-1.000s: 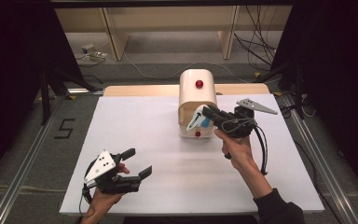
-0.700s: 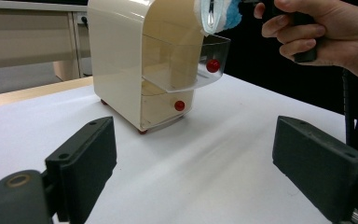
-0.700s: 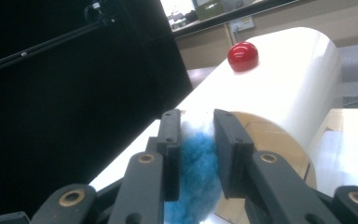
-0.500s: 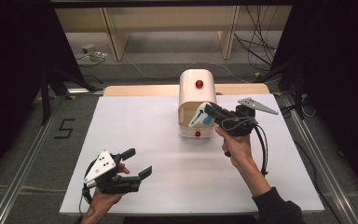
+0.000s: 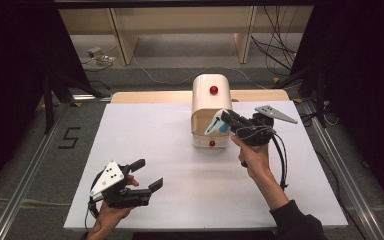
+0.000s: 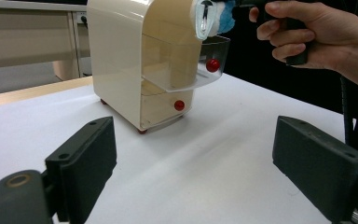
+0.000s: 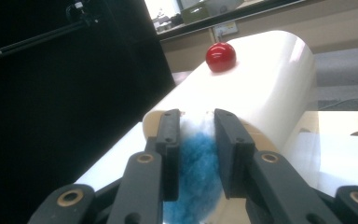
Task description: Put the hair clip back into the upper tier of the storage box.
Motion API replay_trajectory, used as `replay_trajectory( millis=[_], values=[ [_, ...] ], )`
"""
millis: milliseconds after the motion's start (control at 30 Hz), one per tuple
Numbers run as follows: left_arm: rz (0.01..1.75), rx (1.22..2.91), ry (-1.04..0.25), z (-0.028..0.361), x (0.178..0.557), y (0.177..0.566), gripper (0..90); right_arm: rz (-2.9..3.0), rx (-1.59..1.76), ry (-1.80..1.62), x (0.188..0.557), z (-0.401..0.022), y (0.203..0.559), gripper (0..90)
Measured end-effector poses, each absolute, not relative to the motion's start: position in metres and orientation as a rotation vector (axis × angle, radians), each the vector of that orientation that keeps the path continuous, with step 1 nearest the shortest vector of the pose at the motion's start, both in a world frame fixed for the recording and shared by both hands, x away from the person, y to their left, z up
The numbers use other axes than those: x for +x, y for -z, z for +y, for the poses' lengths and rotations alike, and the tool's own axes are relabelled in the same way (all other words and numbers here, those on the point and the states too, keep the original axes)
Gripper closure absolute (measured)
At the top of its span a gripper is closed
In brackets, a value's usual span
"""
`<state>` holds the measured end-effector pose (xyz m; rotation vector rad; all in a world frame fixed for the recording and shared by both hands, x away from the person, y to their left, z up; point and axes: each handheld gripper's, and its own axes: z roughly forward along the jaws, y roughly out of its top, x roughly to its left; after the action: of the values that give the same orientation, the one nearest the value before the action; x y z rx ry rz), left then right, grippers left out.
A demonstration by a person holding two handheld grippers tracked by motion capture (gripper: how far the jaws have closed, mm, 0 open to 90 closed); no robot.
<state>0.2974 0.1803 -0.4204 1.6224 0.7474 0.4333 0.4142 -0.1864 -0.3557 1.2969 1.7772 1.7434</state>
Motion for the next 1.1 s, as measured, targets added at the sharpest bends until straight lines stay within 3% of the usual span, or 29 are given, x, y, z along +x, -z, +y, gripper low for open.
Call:
replay_trajectory(
  millis=[867,1033,1100],
  values=[
    [0.749,1.620,-0.432,0.180,0.298,0.421,13.1,1.826,1.287,-1.683,0.419,-0.180,0.368,70.7],
    [0.750,1.621,-0.431,0.180,0.298,0.421,13.1,1.852,1.280,-1.680,0.420,-0.179,0.369,63.7],
    [0.749,1.621,-0.432,0.181,0.298,0.420,13.1,1.864,1.271,-1.700,0.421,-0.179,0.369,55.9]
  ],
)
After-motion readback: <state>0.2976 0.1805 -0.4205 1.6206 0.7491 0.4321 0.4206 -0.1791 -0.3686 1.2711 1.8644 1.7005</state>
